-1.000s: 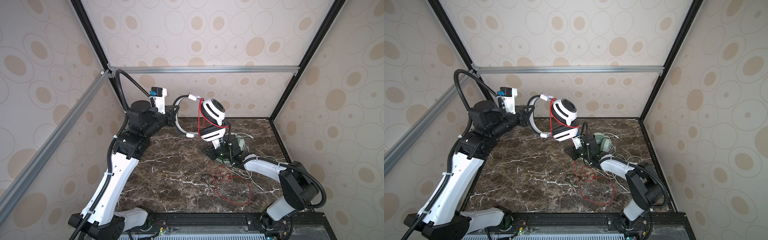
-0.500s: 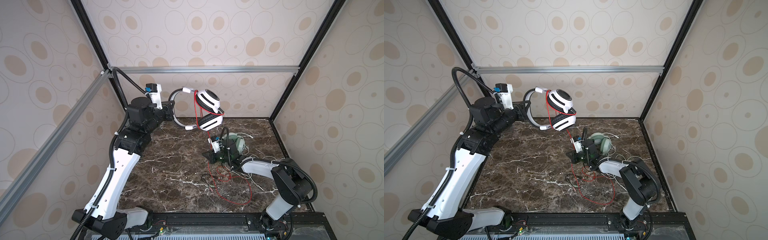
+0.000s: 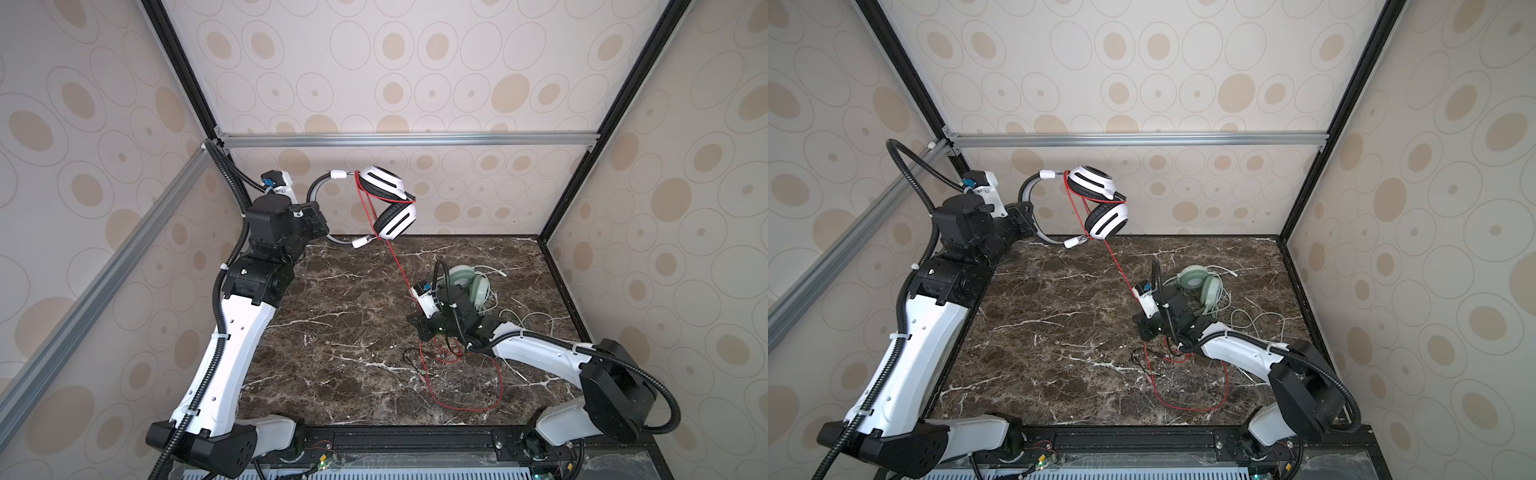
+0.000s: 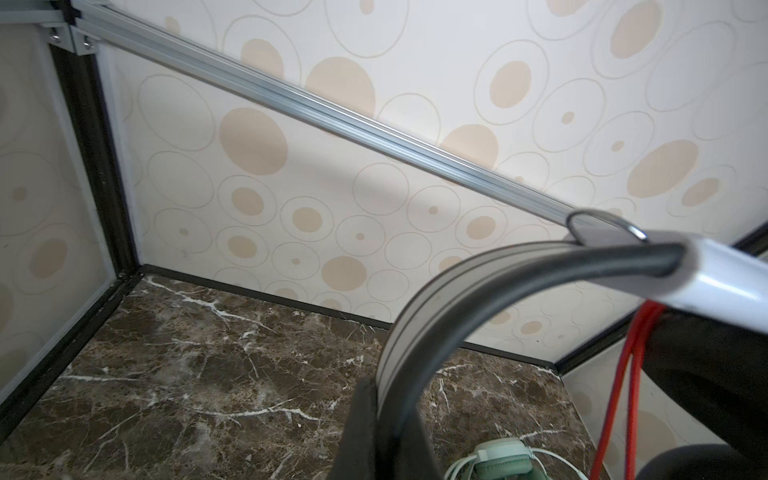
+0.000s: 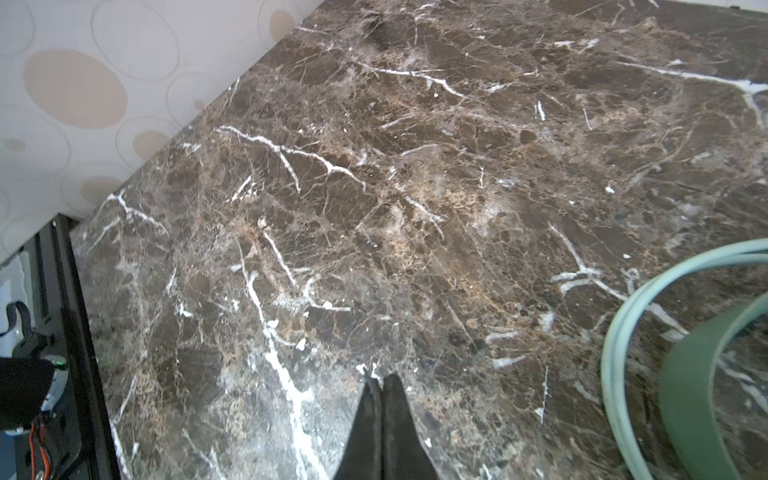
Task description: Wrap the headphones
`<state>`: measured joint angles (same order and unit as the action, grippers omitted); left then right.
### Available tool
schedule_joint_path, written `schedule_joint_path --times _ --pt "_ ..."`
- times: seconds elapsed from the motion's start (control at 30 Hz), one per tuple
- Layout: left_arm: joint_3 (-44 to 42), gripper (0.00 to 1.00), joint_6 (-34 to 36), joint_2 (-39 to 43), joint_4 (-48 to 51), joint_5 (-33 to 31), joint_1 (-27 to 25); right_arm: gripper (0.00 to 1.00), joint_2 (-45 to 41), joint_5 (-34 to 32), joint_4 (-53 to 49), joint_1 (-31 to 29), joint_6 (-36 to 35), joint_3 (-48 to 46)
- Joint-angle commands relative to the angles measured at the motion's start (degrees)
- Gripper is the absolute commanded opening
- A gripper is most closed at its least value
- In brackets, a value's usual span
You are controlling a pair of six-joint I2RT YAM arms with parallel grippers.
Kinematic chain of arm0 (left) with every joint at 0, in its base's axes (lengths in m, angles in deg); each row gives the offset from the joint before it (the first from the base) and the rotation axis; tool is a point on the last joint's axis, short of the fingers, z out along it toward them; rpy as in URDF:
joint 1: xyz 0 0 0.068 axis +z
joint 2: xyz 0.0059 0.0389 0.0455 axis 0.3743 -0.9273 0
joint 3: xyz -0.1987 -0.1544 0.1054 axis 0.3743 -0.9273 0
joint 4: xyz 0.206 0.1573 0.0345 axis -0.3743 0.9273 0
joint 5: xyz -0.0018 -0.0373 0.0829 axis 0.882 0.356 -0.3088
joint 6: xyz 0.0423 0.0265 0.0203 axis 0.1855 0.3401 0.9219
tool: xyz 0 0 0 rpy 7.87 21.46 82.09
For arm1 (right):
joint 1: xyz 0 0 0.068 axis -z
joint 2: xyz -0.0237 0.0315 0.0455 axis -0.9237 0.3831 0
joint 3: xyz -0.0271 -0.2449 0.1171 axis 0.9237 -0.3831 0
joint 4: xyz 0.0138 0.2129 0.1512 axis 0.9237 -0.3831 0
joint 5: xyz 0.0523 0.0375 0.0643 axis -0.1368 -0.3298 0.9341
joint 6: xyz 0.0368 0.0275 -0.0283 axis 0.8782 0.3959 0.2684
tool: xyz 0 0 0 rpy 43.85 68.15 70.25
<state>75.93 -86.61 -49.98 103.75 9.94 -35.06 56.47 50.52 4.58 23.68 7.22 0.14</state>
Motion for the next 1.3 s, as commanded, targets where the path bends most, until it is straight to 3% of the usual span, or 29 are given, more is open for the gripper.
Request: schedule_joint_path --times 0.0,0.13,0.4,0.8,0.93,1.1,1.27 --pt "3.1 0.00 -5.1 -0.3 -2.7 -3.8 2.3 0.00 -2.6 -7.5 -12.2 -3.6 -7.6 2.5" --pt "3.6 0.00 -3.1 -2.0 0.3 -6.8 3.3 0.00 -4.1 -10.7 -18.8 -8.6 -12.6 5.7" --pt "-7.2 0.00 8.2 -0.1 -0.9 -16.9 3.4 0.00 -3.4 -16.4 -32.1 -17.9 -22.3 16.2" --pt "-25.9 0.00 20.4 4.9 -2.1 -21.8 0.5 0.00 0.0 -23.4 -37.3 -19.1 -32.6 30.6" --pt "-30.1 0.00 24.7 7.0 -3.2 -18.5 -2.7 0.00 3.1 -25.2 -38.4 -18.1 -36.0 36.3" --pt "-35.0 0.00 30.6 10.5 -2.4 -9.0 -6.7 0.00 6.0 -23.6 -37.5 -13.6 -36.7 41.1" --pt "-37.2 0.00 31.9 14.0 0.6 0.9 -6.8 0.02 8.4 -19.8 -38.4 -8.7 -36.7 43.7"
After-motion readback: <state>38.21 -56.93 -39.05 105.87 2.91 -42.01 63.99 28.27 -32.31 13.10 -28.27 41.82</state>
